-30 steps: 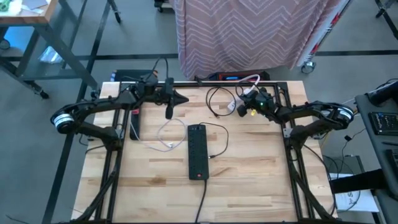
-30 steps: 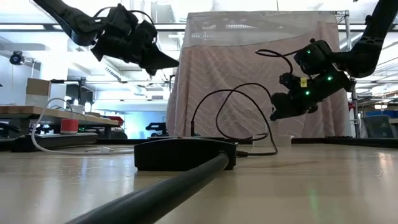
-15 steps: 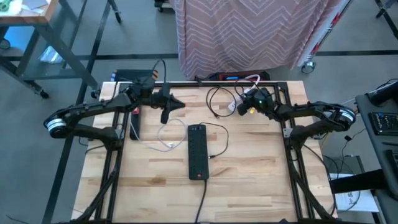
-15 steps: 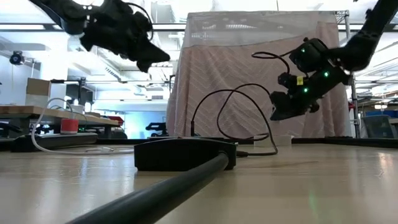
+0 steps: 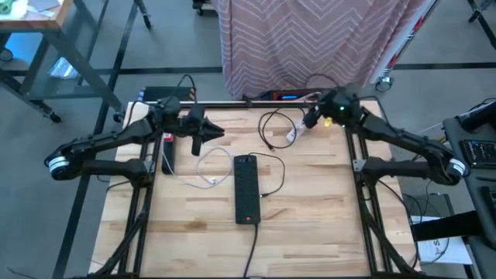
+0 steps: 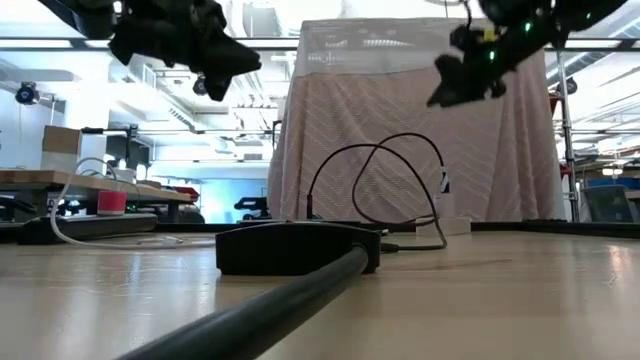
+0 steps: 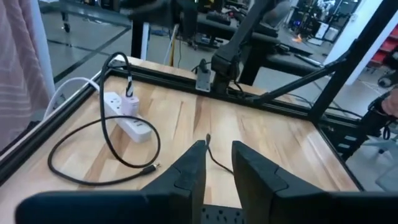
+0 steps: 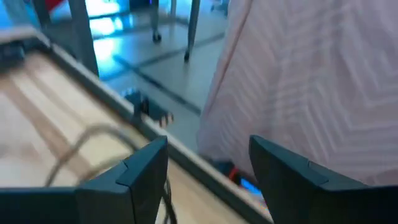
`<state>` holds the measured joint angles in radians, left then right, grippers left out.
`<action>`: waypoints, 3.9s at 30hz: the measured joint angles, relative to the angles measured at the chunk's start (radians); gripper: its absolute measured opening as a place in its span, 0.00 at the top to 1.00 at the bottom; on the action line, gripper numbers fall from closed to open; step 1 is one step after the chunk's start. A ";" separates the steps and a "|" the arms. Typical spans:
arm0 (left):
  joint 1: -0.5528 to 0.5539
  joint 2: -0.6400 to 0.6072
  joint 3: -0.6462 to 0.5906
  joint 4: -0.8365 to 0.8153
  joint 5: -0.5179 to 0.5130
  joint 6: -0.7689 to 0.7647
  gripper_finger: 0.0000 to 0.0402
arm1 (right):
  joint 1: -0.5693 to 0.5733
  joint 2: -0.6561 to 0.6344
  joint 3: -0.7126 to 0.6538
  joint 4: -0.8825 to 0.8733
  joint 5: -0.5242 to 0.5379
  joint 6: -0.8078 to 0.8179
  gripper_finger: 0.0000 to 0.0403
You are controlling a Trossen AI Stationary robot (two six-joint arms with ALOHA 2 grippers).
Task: Insert USB
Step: Return to Home Position
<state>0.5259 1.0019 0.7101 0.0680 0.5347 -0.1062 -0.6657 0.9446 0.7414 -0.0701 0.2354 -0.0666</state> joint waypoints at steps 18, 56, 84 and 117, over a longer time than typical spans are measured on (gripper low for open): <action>-0.016 -0.435 -0.014 -0.180 -0.001 -0.165 0.83 | 0.000 -0.391 -0.001 -0.161 -0.788 -0.136 0.46; -0.618 -0.709 -0.700 0.431 -0.615 -0.126 0.84 | 0.205 -0.909 -0.731 0.336 -0.948 0.385 0.45; -0.647 -0.542 -0.700 0.554 -0.667 -0.013 0.84 | 0.667 -0.944 -0.731 0.107 -0.391 0.283 0.42; -0.642 -0.995 -0.701 0.018 -0.685 0.055 0.84 | 0.731 -0.935 -0.731 0.094 -0.261 0.061 0.37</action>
<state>-0.1158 0.0068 0.0090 0.0865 -0.1504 -0.0508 0.0654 0.0098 0.0109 0.0243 -0.0252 -0.0059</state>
